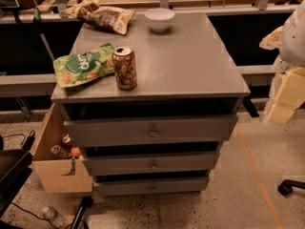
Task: Open bottom drawer
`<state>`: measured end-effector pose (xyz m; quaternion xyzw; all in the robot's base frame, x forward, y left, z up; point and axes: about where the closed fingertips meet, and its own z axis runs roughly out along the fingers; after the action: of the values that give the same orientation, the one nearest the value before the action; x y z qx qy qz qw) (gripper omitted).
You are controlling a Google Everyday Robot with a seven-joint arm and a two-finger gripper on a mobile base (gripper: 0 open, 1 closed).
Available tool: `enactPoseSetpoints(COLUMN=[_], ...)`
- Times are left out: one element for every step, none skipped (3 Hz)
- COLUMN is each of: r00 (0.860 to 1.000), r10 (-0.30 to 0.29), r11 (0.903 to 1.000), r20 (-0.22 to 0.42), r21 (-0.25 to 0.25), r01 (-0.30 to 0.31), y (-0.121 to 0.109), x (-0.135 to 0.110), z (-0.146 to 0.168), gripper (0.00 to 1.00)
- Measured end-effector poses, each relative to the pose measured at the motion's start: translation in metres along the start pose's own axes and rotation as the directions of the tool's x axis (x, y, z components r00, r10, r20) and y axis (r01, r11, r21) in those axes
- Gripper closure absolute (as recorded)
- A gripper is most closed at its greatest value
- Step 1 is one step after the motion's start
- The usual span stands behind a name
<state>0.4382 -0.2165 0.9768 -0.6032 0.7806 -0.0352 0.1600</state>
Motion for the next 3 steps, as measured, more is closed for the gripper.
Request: enactPoseSetpoints(r00=[1.0,1.0,0.998], r10=[0.0,0.011,0.036], r11=[1.0,0.9999,0.9985], r20=[0.0,0.009,0.05], r21=[0.0,0.013,0.041], r01=[0.0,-0.011,-0.038], y=[0.0,0.007,0.039], x=[0.0,0.003,0.007], z=[0.0,0.022,0.054], gripper=[0.0,0.0,0.0])
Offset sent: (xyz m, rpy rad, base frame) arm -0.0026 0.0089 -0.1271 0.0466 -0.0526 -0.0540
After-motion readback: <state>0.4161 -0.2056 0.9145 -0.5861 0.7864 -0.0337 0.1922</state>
